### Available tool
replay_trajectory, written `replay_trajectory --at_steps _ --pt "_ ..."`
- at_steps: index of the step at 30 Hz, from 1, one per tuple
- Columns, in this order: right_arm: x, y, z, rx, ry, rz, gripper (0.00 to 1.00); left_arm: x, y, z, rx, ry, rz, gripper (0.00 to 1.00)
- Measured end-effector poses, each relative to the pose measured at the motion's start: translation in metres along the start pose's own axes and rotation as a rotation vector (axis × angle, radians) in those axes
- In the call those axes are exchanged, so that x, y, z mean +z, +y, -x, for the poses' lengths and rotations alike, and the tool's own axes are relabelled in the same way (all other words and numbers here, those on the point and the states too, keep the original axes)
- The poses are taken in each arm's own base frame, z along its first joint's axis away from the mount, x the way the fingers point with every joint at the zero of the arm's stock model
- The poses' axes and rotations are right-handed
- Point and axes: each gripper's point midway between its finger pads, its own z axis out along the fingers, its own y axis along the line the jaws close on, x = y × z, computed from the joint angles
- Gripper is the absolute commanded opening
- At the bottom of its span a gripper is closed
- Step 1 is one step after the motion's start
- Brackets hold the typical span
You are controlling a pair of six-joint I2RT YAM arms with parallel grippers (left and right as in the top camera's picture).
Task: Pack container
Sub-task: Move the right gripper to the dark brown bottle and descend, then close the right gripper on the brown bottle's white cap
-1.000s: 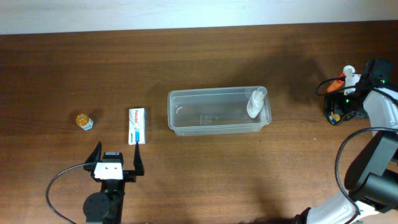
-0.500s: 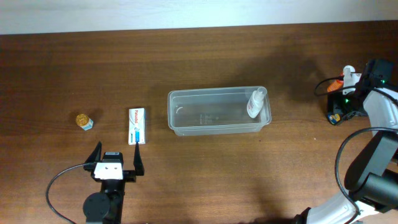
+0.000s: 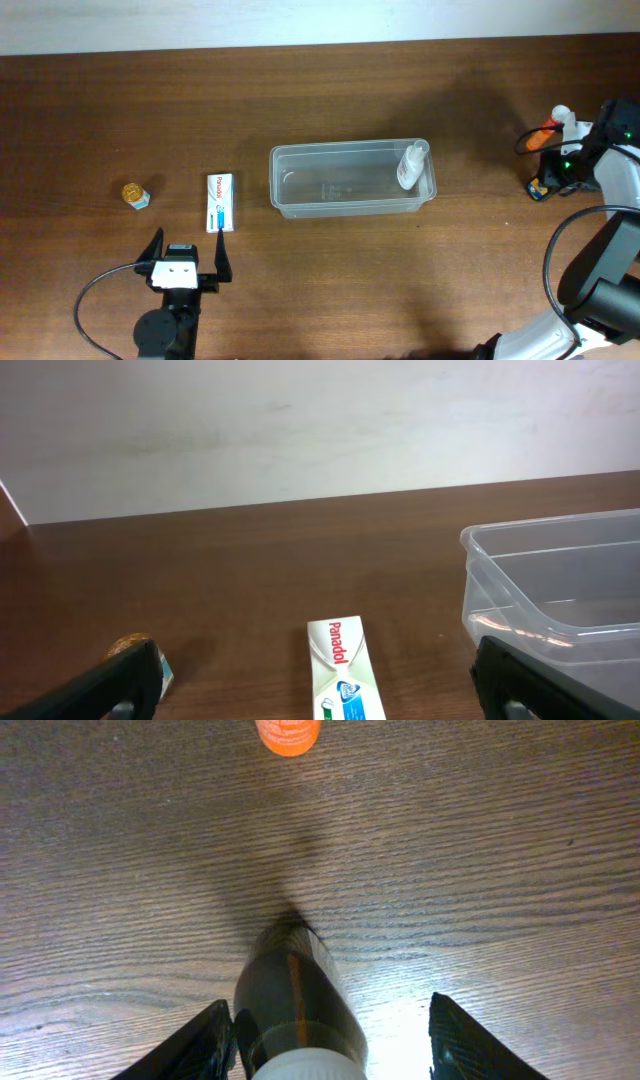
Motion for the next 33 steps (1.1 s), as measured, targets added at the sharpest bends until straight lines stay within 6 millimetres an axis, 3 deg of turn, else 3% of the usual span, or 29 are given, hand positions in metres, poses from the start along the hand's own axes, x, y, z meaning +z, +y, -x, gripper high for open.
replay_trajectory --at_steps 23,33 --pt "0.000 0.012 0.002 -0.001 -0.015 0.067 0.35 0.000 0.000 0.000 0.000 0.000 0.000 1.00" --pt "0.000 0.012 0.002 0.001 -0.015 0.067 0.34 0.000 0.000 0.000 0.000 0.000 0.000 0.99"
